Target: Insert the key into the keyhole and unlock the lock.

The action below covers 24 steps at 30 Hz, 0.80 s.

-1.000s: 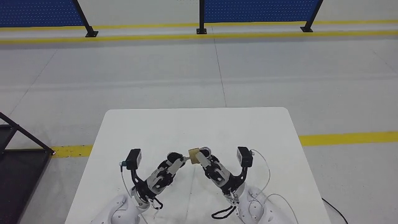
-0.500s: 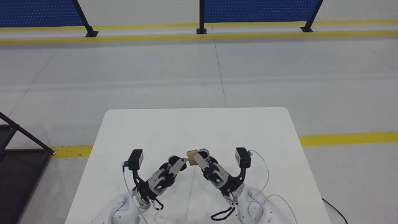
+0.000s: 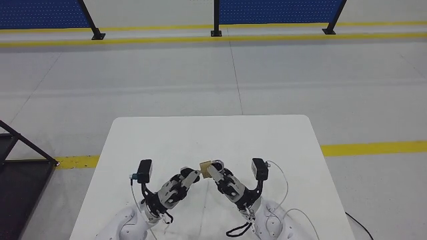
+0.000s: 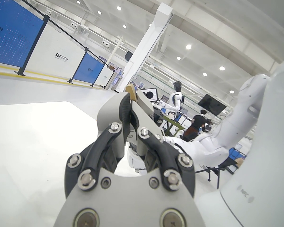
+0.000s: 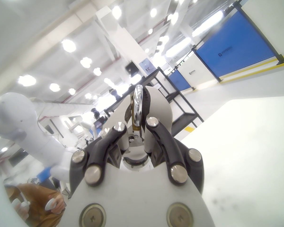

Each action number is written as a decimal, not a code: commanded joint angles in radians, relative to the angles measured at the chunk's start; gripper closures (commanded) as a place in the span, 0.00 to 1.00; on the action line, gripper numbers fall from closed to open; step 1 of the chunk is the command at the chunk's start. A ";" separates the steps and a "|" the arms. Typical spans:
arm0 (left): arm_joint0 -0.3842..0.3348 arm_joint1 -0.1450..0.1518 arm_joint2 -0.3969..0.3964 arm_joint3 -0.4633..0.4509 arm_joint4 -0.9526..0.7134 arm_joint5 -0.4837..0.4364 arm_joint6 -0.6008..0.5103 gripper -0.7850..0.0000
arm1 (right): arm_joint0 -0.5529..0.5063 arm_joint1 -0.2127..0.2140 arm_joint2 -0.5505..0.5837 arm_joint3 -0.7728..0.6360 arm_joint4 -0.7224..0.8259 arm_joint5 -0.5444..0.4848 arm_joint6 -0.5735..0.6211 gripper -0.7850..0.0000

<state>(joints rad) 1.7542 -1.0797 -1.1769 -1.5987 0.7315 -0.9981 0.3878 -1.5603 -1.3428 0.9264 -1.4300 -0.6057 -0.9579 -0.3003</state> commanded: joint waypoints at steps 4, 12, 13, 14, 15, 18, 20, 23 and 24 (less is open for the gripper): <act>0.011 -0.009 -0.008 -0.009 0.123 0.044 0.078 1.00 | -0.001 0.000 0.001 -0.001 0.003 0.001 0.005 1.00; 0.012 -0.019 -0.010 -0.009 0.285 0.109 0.198 1.00 | -0.002 -0.001 0.002 -0.003 0.005 0.006 0.015 1.00; 0.014 -0.020 -0.011 -0.010 0.310 0.122 0.216 1.00 | -0.002 -0.001 0.002 -0.003 0.006 0.006 0.016 1.00; 0.014 -0.021 -0.013 -0.012 0.340 0.138 0.236 1.00 | -0.002 -0.001 0.002 -0.003 0.006 0.007 0.017 1.00; 0.015 -0.021 -0.015 -0.014 0.373 0.156 0.256 1.00 | -0.002 -0.001 0.002 -0.002 0.007 0.008 0.018 1.00; 0.019 -0.023 -0.015 -0.015 0.458 0.203 0.323 1.00 | -0.002 -0.001 0.002 -0.003 0.010 0.009 0.021 1.00; 0.021 -0.024 -0.014 -0.015 0.517 0.239 0.367 1.00 | -0.001 -0.002 0.003 -0.003 0.010 0.008 0.024 1.00; 0.021 -0.024 -0.012 -0.014 0.597 0.300 0.423 1.00 | -0.001 -0.002 0.003 -0.003 0.013 0.010 0.027 1.00; 0.021 -0.024 -0.009 -0.013 0.623 0.320 0.444 1.00 | -0.001 -0.002 0.003 -0.003 0.013 0.010 0.028 1.00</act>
<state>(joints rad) 1.7752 -1.1039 -1.1884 -1.6122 1.3222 -0.7024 0.8085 -1.5617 -1.3447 0.9291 -1.4327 -0.5932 -0.9479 -0.2733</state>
